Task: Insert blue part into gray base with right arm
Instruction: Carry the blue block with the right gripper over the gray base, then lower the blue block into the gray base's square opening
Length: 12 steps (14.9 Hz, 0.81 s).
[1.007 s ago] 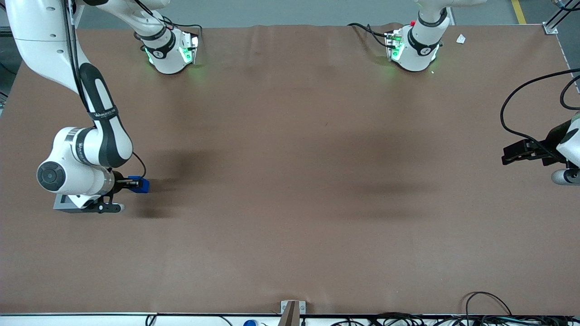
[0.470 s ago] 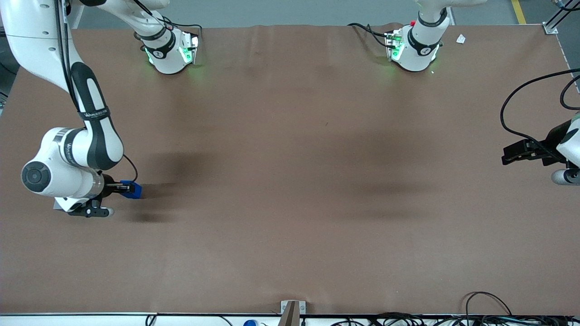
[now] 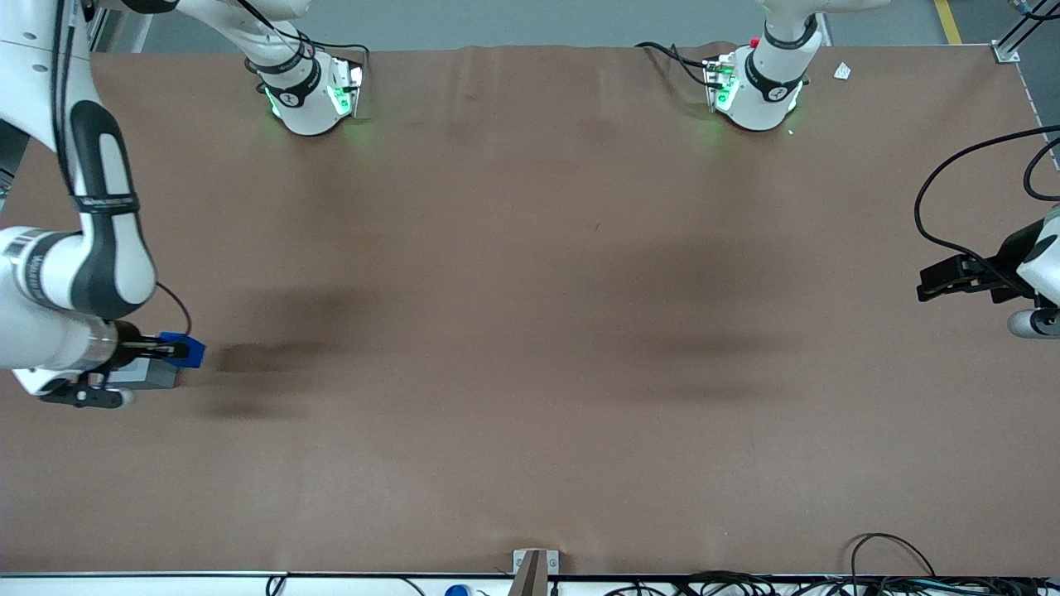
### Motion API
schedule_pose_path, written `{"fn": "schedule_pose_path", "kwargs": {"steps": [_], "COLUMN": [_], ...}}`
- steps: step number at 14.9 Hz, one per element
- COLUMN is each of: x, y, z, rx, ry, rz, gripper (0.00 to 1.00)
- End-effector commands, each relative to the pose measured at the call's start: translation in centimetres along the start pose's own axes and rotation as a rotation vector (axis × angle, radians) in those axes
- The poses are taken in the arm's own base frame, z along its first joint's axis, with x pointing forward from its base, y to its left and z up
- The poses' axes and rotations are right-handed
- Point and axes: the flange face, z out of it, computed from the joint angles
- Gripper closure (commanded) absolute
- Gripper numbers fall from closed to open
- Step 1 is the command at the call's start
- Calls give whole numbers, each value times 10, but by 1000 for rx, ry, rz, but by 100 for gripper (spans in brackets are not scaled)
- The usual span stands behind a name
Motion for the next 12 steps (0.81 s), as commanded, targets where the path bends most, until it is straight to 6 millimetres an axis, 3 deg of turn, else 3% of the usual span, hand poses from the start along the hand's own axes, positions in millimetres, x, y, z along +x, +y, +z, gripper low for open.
{"fn": "schedule_pose_path", "kwargs": {"steps": [1, 3, 6, 9, 12], "x": [-2, -3, -9, -10, -6], "y": [28, 33, 58, 81, 83], "z": [-14, -16, -13, 4, 4], "rx": [1, 4, 10, 20, 18], "ry": [10, 3, -15, -31, -26], "rz": [-27, -21, 0, -44, -46], "gripper": [100, 100, 100, 100, 100]}}
